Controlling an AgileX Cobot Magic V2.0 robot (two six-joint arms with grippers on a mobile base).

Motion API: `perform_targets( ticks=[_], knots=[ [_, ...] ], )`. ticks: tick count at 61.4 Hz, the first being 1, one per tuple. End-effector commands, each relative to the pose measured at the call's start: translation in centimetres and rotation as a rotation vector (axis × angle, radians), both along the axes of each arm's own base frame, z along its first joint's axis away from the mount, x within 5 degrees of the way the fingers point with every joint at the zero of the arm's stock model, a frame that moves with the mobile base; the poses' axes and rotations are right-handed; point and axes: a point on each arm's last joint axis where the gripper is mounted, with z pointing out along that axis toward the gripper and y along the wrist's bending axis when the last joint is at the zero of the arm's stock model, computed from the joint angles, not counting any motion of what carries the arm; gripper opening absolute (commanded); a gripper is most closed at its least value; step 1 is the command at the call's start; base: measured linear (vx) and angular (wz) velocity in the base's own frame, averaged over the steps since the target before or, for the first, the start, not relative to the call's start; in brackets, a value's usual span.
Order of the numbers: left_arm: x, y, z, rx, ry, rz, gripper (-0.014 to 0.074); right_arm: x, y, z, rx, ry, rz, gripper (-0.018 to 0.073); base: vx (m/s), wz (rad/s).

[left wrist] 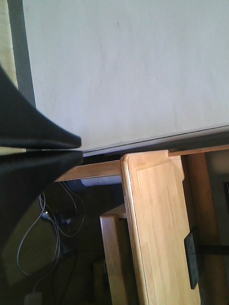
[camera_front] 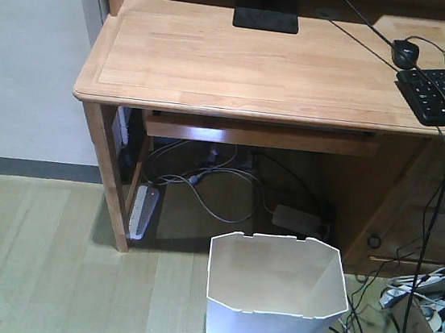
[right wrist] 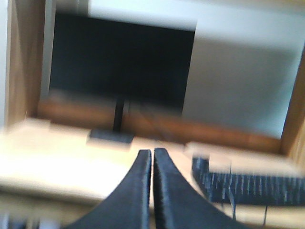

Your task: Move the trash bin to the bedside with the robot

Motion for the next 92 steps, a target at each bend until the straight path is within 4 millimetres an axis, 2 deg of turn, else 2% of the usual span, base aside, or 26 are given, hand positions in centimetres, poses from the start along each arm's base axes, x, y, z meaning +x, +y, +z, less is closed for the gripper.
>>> perform_targets(
  ticks=[1,5,13,26,34,44,57,80,92],
  knots=[
    [0.1,-0.1,-0.3,-0.012,-0.053,-0.016,-0.0006,-0.1,-0.1,0.4,0.067,-0.054,0.002,-0.0011,0.00,0.00],
    [0.1,-0.1,-0.3,-0.012,-0.053,-0.016,-0.0006,0.1,-0.1,0.9,0.101,-0.014,0.007,-0.0011,0.00,0.00],
    [0.1,-0.1,-0.3,-0.012,-0.053,-0.016,-0.0006,1.0,0.0,3.7,0.100,0.035,0.010,-0.0011,0.00,0.00],
    [0.1,-0.1,-0.3,-0.012,-0.053,-0.016,-0.0006,4.4,0.6,8.6,0.090,0.271,0.029,-0.0011,0.00,0.00],
    [0.1,-0.1,-0.3,-0.012,-0.053,-0.016,-0.0006,6.2,0.9,10.1,0.085,0.428,0.043,-0.0011,0.00,0.00],
    [0.1,-0.1,-0.3,-0.012,-0.053,-0.016,-0.0006,7.7,1.1,10.0,0.087,0.512,0.044,-0.0011,0.00,0.00],
    [0.1,-0.1,-0.3,-0.012,-0.053,-0.016,-0.0006,7.6,1.4,8.7,0.111,0.659,0.062,-0.0008,0.00,0.00],
    [0.1,-0.1,-0.3,-0.012,-0.053,-0.016,-0.0006,7.7,1.2,8.9,0.103,0.634,0.048,0.0005,0.00,0.00],
    [0.1,-0.1,-0.3,-0.012,-0.053,-0.016,-0.0006,7.6,1.2,8.6,0.111,0.669,0.044,0.0083,0.00,0.00]
  ],
)
